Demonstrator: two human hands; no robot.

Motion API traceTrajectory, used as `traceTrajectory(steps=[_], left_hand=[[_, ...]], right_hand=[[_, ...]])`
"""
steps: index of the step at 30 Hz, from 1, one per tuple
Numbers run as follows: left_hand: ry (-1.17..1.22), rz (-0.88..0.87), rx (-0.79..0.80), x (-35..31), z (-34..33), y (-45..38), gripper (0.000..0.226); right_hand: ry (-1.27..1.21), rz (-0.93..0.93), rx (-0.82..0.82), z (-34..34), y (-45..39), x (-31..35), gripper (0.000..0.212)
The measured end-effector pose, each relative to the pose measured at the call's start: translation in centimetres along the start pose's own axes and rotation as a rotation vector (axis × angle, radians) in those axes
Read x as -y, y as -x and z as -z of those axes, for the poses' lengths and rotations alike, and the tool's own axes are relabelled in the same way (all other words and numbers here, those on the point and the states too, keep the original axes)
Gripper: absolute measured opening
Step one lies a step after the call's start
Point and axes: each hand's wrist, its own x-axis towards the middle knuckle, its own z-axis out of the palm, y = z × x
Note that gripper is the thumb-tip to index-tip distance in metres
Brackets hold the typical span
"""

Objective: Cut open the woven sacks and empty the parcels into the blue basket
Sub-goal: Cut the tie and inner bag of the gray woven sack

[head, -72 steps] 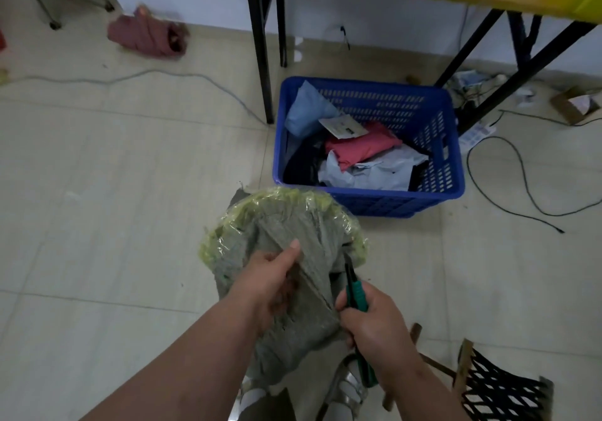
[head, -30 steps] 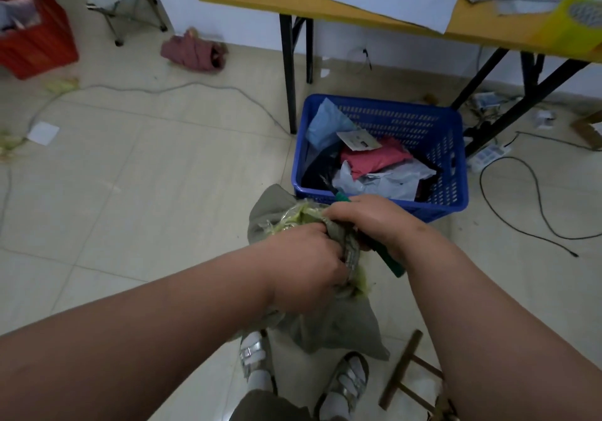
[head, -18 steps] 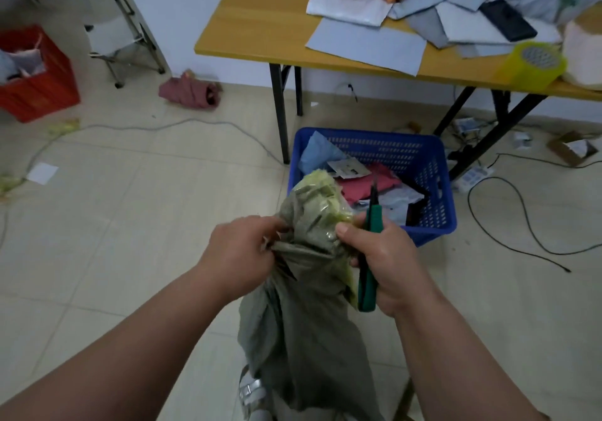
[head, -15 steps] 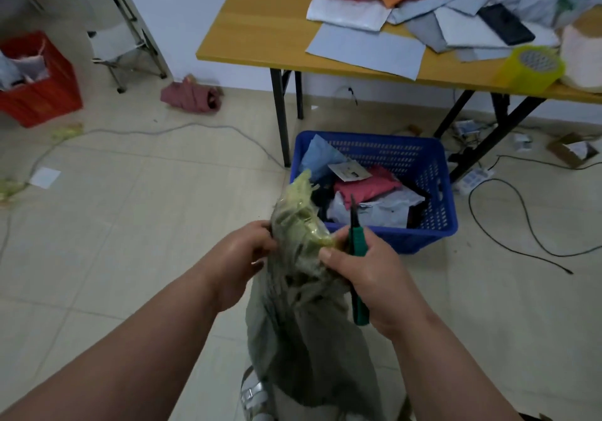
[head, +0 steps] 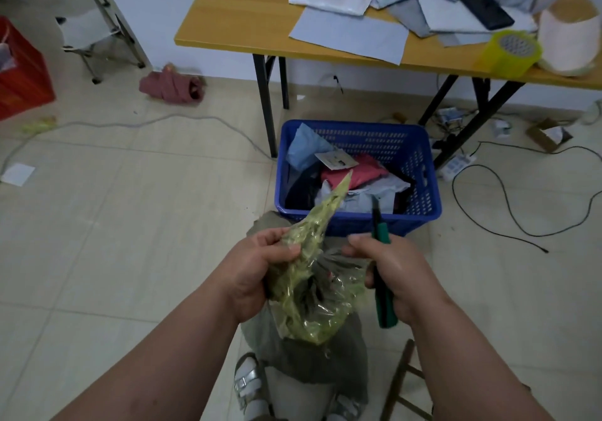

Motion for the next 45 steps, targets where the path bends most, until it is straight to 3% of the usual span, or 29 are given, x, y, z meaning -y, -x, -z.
traceTrajectory(steps=[4,7,12,14,17,21,23,27,30,33,37,41,45], left_hand=[[-0.072,-0.035,0.054,1.1,-0.7,0.9,0.056],[-0.259,-0.024,0.022,0.6,-0.9,2.1,0.02],[-0.423,-0.071,-0.127,0.2,-0.4,2.4,0.045],[-0.348,-0.066,-0.146,0.7,-0.3,2.4,0.048],[-0.144,-0.001,-0.053,1.3,0.2,2.9,0.048],[0.018,-0.021,-0.048,2.4,1.1,3.0,0.034],[0.058,-0.058,-0.075,2.5,1.2,3.3,0.026],[0.123,-0.124,-0.086,2.3,2.4,3.6,0.029],[0.12,-0.124,-0.017,2.1,2.7,3.9,0.029],[0.082,-0.098,0.027,2.1,2.0,4.2,0.018],[0.028,-0.043,0.107,2.3,1.5,4.6,0.042],[-0.012,-0.058,0.077,2.4,1.3,4.9,0.05],[0.042,-0.106,-0.042,2.3,1.1,4.6,0.019]], right_hand=[[-0.096,-0.04,0.175,-3.7,-0.2,-0.5,0.023],[-0.154,-0.041,0.244,-4.5,0.4,-1.1,0.018],[-0.089,-0.024,0.337,-4.7,1.4,-1.9,0.013],[-0.102,-0.013,0.355,-5.1,1.8,-2.1,0.01],[-0.076,0.036,0.394,-5.2,2.1,-2.4,0.012],[-0.017,0.035,0.356,-4.8,2.0,-2.7,0.022],[0.017,0.042,0.288,-4.0,1.7,-2.5,0.009],[-0.129,0.027,0.097,-1.1,0.8,-2.2,0.012],[-0.158,0.067,0.073,-1.0,0.9,-2.3,0.012],[-0.157,0.096,0.226,-2.8,1.4,-2.1,0.022],[-0.103,0.059,0.405,-5.0,2.0,-2.0,0.028],[-0.081,0.062,0.342,-5.2,2.1,-2.1,0.017],[-0.027,0.076,0.261,-4.5,2.0,-1.7,0.019]])
